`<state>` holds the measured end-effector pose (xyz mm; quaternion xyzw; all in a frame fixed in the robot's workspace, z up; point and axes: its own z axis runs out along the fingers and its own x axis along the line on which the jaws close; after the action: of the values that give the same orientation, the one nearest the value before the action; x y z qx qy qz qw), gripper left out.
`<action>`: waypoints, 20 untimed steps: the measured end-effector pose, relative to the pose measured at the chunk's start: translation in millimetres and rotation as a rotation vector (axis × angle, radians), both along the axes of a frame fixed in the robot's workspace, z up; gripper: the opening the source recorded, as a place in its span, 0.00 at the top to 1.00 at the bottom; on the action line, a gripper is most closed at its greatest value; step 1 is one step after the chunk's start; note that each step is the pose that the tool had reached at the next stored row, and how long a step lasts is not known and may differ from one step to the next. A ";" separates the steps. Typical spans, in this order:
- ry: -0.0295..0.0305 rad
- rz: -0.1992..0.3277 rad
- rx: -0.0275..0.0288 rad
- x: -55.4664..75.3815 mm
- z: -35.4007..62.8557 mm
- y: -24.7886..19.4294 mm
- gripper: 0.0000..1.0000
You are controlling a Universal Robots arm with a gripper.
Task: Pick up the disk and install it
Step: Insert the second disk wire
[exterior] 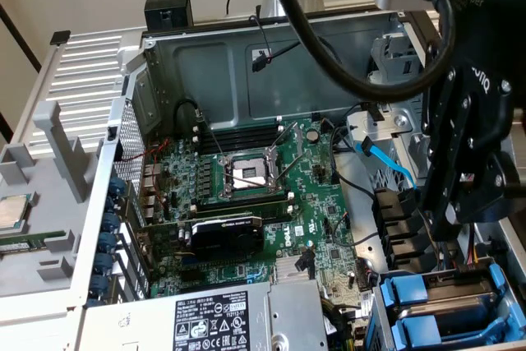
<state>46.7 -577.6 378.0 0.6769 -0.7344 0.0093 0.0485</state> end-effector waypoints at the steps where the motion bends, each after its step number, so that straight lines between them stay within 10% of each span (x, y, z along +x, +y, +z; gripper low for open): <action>1: 0.0001 0.000 -0.0001 0.0 -0.6 0.0 0.67; 13: 0.0001 -0.011 -0.0002 0.0 -6.7 0.0 0.67; 20: 0.0000 -0.013 0.0016 0.0 -7.3 -0.7 0.84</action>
<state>46.8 -578.3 370.7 0.6723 -0.7387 0.0085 0.0480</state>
